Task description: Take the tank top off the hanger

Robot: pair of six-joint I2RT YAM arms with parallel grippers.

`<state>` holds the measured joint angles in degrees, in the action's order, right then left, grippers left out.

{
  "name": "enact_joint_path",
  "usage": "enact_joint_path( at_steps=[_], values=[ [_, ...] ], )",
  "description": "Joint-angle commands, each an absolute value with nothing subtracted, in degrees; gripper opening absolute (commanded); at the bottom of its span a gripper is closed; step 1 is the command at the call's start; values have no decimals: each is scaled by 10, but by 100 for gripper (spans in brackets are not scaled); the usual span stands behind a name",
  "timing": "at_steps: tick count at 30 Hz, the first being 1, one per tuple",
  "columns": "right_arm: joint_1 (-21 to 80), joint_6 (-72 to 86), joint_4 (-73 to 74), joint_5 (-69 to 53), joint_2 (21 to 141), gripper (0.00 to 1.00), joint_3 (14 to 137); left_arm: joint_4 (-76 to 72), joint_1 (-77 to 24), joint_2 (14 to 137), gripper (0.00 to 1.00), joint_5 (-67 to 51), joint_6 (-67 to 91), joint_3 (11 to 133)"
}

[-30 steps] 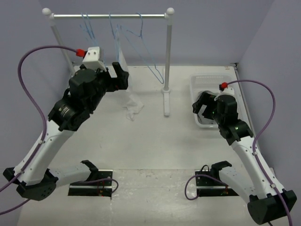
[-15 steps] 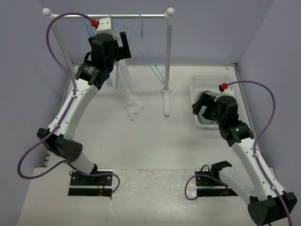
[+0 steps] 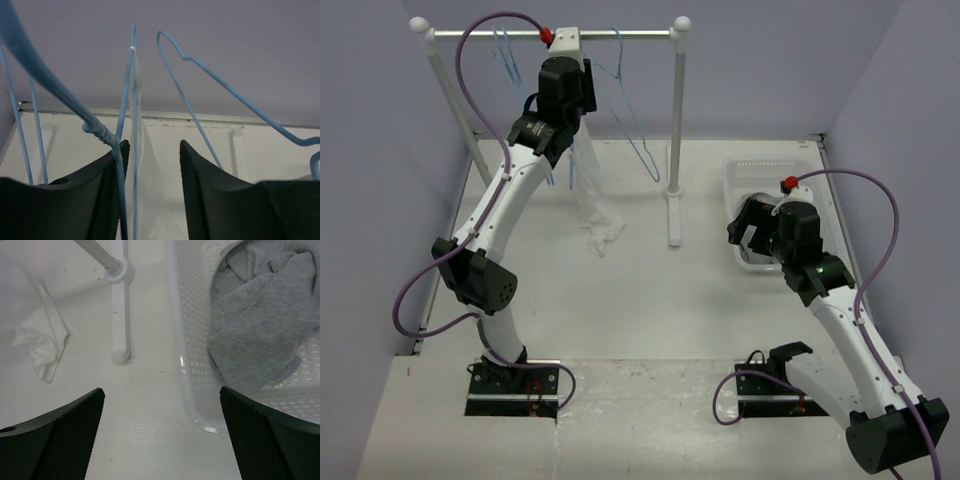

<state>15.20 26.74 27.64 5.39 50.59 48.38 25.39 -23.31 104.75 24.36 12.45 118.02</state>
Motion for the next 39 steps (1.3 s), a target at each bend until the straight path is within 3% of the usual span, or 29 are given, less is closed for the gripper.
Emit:
enact_joint_path(
  at_steps=[1,5,8,23,30,39],
  values=[
    [150,259,279,65,509,99,497,210,-229,1044,45,285,102,1196],
    [151,259,286,63,512,99,503,197,-229,1040,10,293,91,1190],
    [151,261,287,64,512,99,501,189,-229,1033,0,295,89,1188],
    [151,265,283,46,478,99,478,143,-264,946,0,310,4,1177],
    [151,267,272,26,474,99,465,131,-314,822,0,364,28,990],
    [155,235,243,-45,466,99,442,170,-333,644,0,274,137,753]
  ],
)
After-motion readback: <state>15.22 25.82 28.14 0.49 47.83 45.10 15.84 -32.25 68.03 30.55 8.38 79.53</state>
